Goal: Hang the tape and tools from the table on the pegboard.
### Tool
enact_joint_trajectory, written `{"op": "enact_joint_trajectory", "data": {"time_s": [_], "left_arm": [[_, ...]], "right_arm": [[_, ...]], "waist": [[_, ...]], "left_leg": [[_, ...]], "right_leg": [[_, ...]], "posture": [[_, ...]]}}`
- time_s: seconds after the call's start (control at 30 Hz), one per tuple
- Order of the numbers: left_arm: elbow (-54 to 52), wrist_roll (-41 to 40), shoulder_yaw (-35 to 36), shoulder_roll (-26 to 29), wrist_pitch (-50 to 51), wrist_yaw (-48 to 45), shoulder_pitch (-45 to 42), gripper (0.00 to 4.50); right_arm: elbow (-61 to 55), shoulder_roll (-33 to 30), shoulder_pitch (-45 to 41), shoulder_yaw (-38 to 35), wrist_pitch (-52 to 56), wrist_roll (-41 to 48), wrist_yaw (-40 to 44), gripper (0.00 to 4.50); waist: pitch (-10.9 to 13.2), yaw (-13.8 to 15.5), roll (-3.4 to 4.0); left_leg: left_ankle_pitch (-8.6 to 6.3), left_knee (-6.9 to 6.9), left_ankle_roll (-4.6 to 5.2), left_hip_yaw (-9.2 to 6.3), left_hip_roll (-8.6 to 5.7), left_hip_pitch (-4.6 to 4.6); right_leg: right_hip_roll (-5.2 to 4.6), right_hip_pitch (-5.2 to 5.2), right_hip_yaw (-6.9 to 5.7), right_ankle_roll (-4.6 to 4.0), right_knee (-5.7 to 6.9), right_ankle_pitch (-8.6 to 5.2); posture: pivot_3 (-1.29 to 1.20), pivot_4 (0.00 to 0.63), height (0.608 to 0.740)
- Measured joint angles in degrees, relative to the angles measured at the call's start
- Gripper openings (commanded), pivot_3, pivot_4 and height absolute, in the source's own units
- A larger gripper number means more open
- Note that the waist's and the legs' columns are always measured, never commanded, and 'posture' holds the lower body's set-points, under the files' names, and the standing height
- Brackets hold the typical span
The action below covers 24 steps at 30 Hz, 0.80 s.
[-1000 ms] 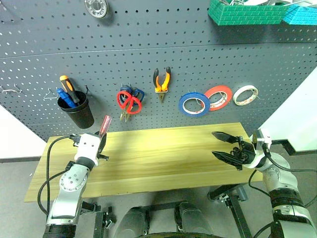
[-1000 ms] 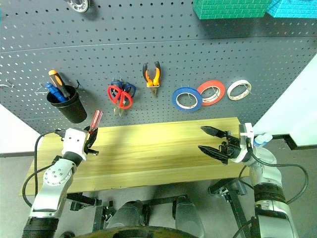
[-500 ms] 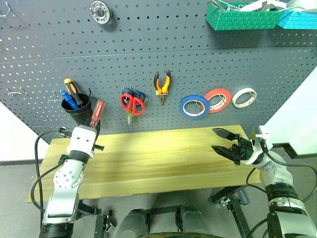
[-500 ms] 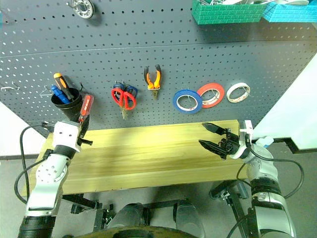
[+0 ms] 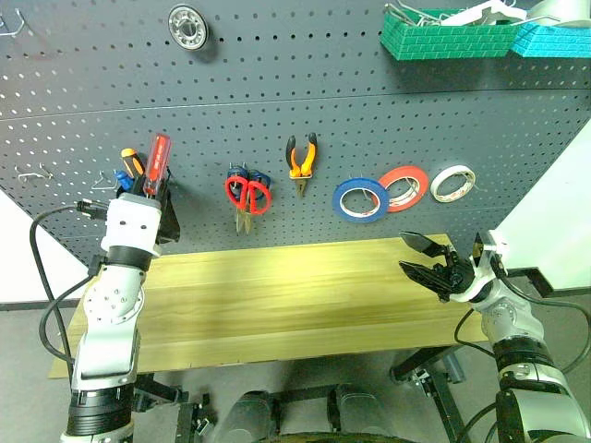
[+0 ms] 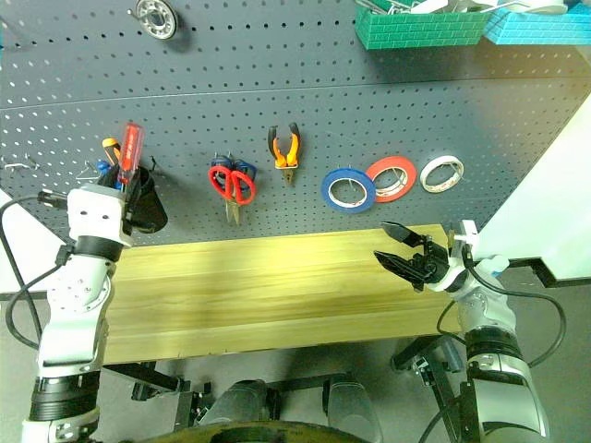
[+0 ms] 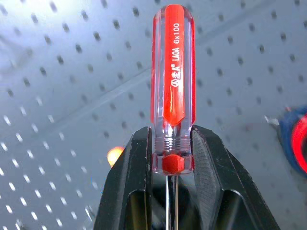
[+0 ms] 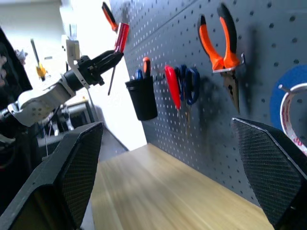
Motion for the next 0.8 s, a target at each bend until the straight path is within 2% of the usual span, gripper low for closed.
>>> {"op": "enact_joint_trajectory", "data": {"time_s": [0.3, 0.8], "left_arm": [[1.51, -0.78, 2.84, 2.19, 0.89, -0.15, -3.66, 0.80], [18.41, -4.27, 4.48, 6.00, -6.41, -2.49, -15.68, 0.80]], "right_arm": [[-0.45, 1.85, 0.12, -1.31, 2.69, 2.41, 0.00, 4.50], [-3.41, 3.35, 2.08, -3.12, 5.38, 3.34, 0.00, 4.50]], "waist": [[-0.05, 0.02, -0.01], [-0.12, -0.03, -0.07]], "left_leg": [[0.00, 0.00, 0.00, -0.01, 0.00, 0.00], [0.00, 0.00, -0.01, 0.01, -0.01, -0.02]], "right_leg": [[0.01, -0.01, 0.00, 0.00, 0.01, 0.00], [0.01, -0.07, -0.01, 0.02, 0.04, 0.02]], "posture": [[-0.01, 0.000, 0.736], [-0.03, 0.000, 0.736]]}}
